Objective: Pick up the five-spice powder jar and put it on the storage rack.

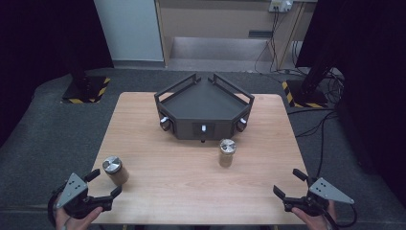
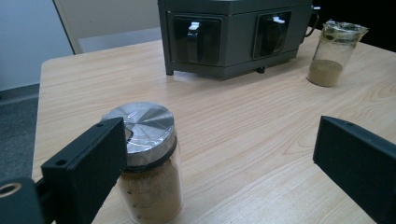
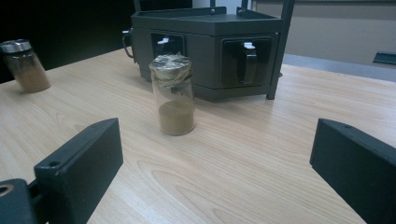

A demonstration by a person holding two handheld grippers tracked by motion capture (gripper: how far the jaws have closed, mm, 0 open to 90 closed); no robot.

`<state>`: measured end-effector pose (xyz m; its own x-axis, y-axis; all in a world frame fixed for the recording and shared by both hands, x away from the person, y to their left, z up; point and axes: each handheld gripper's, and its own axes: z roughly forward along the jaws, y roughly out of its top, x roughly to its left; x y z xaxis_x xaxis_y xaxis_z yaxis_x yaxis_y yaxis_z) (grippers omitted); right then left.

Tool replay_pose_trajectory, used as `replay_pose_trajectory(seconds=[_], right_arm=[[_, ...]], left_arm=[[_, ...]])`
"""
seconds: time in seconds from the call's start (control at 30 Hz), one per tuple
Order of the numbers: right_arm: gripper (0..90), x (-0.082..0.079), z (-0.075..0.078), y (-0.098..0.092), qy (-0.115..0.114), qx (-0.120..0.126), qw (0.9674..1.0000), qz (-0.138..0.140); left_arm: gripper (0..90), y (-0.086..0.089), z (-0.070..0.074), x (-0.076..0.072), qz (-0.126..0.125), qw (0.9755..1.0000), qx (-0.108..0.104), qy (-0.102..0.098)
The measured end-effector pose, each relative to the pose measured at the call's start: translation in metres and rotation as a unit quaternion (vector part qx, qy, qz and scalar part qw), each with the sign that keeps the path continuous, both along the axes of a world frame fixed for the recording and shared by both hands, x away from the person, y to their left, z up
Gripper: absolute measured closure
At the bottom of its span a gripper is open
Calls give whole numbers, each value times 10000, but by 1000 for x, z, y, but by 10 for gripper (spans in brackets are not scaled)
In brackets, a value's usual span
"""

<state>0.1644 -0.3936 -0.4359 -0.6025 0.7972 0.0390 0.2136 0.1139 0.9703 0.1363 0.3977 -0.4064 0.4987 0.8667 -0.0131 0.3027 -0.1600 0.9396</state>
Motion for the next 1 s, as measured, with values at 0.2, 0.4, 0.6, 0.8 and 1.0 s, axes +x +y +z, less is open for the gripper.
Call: replay_pose_trajectory(seconds=[0.2, 0.4, 0.6, 0.8, 1.0], right_arm=[[18, 1, 0, 0, -15, 5, 10000, 55], [11, 0, -2, -2, -43, 65, 10000, 38], [9, 1, -2, -1, -25, 51, 9999, 93], [9, 2, -2, -1, -33, 46, 9999, 93], [10, 3, -1, -1, -12, 28, 9999, 123]], left_arm=[[16, 0, 4, 1, -7, 10000, -63, -14], [15, 3, 15, -1, -37, 9999, 127, -50], [13, 9, 28, -5, 8, 9997, 238, 12], [10, 20, 45, -7, 45, 9993, 350, 80], [5, 35, 59, 1, -3, 9989, 262, 401]])
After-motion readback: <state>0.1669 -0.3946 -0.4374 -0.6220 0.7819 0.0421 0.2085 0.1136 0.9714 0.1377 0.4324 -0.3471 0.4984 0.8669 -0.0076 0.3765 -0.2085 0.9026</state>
